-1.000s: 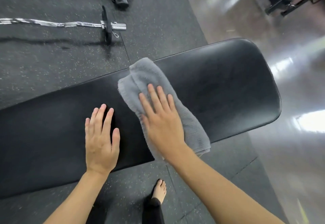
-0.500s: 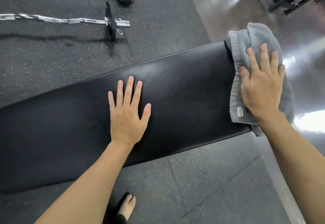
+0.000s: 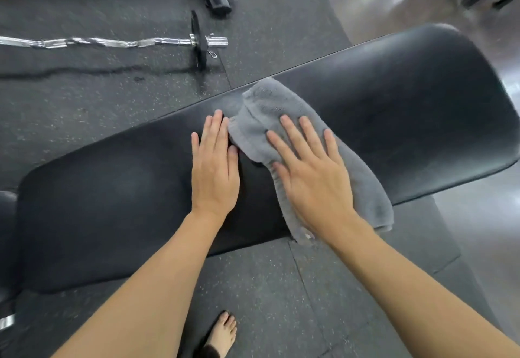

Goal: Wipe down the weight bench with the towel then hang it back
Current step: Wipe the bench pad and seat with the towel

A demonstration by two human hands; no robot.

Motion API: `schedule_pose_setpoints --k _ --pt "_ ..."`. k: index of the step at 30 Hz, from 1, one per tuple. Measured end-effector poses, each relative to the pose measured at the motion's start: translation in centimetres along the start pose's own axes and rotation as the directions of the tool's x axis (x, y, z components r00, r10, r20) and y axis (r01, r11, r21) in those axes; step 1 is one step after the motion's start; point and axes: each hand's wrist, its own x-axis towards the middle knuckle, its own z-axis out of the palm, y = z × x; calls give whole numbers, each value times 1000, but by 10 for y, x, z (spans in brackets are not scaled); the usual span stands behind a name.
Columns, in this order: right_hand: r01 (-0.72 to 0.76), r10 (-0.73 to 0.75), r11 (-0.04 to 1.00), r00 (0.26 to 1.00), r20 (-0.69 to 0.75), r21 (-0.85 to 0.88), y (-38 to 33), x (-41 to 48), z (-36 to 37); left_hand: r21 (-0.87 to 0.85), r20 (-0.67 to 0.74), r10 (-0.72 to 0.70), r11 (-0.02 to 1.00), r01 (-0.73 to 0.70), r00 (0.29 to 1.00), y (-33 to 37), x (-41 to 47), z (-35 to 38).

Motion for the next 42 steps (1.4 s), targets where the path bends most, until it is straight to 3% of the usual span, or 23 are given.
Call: schedule_pose_setpoints --k 5,11,15,18,20,22,24,28,32,34,38,42 --pt "-275 275 961 960 -55 12 70 37 -21 12 3 -9 1000 8 1000 4 0 -4" --pt "-298 300 954 952 -67 31 26 42 -12 -251 97 4 968 21 995 -20 -2 -33" --pt "-243 245 969 968 -50 49 -39 51 1 -162 34 -32 986 37 999 -78 -16 -77" --pt "-195 195 980 980 -21 37 -91 57 12 19 -17 -174 984 175 985 -149 -38 -115" --pt "-151 151 988 989 6 25 -121 62 19 187 40 -335 928 322 942 -199 -60 -136" --pt "-103 102 994 994 33 25 -152 64 25 277 187 -463 871 405 867 -239 -80 -147" --pt "-40 38 998 998 56 39 -189 52 36 262 269 -455 883 390 849 -261 -88 -147" --pt "191 -202 978 968 148 85 -265 -21 54 241 247 -409 904 353 878 -268 -89 -144" --pt "279 -284 959 938 196 54 -259 -20 52 226 235 -394 911 345 888 -269 -91 -144" --pt "227 -228 974 960 165 25 -240 21 49 209 240 -400 911 356 884 -268 -90 -144" --pt "-44 43 999 992 120 2 -196 128 36 207 226 -401 910 359 888 -267 -90 -144" --pt "-65 65 998 997 46 -6 -199 127 43 227 230 -397 910 347 889 -266 -90 -143"
